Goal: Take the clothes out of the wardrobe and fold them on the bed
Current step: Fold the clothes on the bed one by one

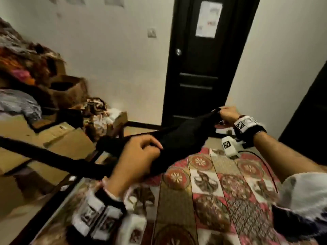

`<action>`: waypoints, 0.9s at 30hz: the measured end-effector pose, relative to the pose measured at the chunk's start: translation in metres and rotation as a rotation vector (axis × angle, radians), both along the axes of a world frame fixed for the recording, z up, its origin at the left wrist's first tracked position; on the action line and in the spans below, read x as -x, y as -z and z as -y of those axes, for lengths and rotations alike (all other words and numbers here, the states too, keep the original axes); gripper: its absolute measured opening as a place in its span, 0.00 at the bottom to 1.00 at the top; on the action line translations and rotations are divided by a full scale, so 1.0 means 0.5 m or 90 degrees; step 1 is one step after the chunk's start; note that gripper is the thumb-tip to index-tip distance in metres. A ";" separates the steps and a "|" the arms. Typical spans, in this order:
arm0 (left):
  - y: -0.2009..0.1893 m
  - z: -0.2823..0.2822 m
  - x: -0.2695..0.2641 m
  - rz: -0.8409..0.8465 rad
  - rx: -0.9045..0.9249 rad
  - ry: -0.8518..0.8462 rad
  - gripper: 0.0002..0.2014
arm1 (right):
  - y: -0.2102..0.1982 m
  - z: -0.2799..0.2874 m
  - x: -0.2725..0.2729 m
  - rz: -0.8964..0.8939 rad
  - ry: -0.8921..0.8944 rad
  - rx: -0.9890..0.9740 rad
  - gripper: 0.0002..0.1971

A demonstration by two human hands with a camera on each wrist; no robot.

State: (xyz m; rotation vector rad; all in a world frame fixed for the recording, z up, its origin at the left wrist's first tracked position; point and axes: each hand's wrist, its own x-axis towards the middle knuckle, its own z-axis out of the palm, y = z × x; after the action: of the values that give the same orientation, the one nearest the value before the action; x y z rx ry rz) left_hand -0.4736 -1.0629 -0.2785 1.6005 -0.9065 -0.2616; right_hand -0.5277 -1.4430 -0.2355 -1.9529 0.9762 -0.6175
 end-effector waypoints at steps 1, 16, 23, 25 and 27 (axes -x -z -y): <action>0.091 0.041 0.035 -0.013 -0.091 0.035 0.04 | 0.079 0.039 0.024 -0.040 0.009 0.003 0.16; 0.611 0.437 0.437 -0.134 -0.478 0.280 0.13 | 0.761 0.484 0.410 -0.299 0.221 -0.024 0.14; 0.631 0.610 0.614 -0.191 -0.405 0.304 0.12 | 0.718 0.617 0.498 -0.325 0.246 0.058 0.16; 0.638 0.633 0.661 -0.210 -0.410 0.324 0.11 | 0.709 0.621 0.539 -0.350 0.266 0.102 0.17; 0.647 0.653 0.700 -0.233 -0.397 0.355 0.11 | 0.695 0.622 0.577 -0.366 0.281 0.137 0.17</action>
State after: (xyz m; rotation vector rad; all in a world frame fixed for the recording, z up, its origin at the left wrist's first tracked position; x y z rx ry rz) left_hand -0.8238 -1.3892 -0.6018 1.7311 -1.0182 -1.2891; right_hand -0.8162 -1.7541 -0.5830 -2.1705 1.7923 -0.4088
